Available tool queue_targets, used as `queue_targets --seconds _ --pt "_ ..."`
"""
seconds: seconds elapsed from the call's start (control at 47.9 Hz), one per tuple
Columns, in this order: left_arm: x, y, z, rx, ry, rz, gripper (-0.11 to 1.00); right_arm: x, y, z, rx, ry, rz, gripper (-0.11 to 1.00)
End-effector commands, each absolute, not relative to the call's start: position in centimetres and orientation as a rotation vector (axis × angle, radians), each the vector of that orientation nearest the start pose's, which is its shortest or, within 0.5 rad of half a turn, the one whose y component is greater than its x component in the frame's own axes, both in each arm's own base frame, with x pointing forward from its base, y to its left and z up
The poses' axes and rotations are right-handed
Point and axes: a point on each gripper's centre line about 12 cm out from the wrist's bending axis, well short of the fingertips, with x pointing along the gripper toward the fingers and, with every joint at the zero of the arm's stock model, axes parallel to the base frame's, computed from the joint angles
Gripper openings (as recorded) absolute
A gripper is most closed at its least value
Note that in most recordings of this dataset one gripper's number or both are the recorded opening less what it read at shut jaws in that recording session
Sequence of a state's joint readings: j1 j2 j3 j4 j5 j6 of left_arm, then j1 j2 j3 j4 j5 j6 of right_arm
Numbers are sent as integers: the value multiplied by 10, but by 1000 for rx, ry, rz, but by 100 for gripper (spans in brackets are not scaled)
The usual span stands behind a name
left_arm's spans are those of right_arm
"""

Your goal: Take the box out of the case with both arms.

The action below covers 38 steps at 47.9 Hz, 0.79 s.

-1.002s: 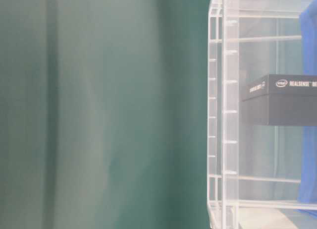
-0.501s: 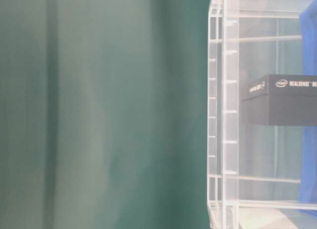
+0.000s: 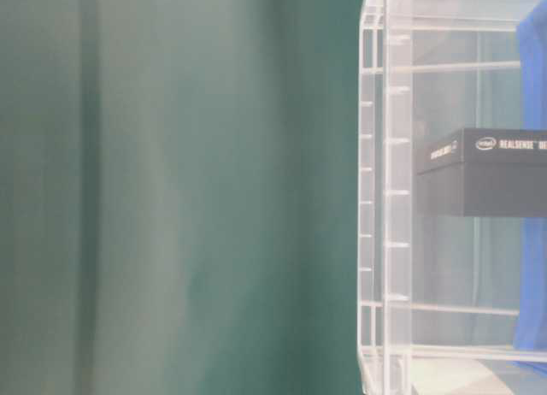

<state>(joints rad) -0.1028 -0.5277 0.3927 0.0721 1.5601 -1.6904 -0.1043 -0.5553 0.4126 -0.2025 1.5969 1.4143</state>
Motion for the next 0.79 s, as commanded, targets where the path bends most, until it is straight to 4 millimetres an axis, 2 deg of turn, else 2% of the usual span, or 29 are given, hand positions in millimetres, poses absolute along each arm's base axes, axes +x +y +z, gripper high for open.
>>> queue_targets --seconds 0.0,0.23,0.773 --pt "215 -3 345 -1259 1022 1134 88 199 -53 345 1077 975 -1213 92" --pt "214 13 346 -1245 1018 1140 88 200 -65 344 1071 964 -1209 92" --pt "214 14 344 -1241 1022 1143 88 200 -65 344 1072 967 -1206 92"
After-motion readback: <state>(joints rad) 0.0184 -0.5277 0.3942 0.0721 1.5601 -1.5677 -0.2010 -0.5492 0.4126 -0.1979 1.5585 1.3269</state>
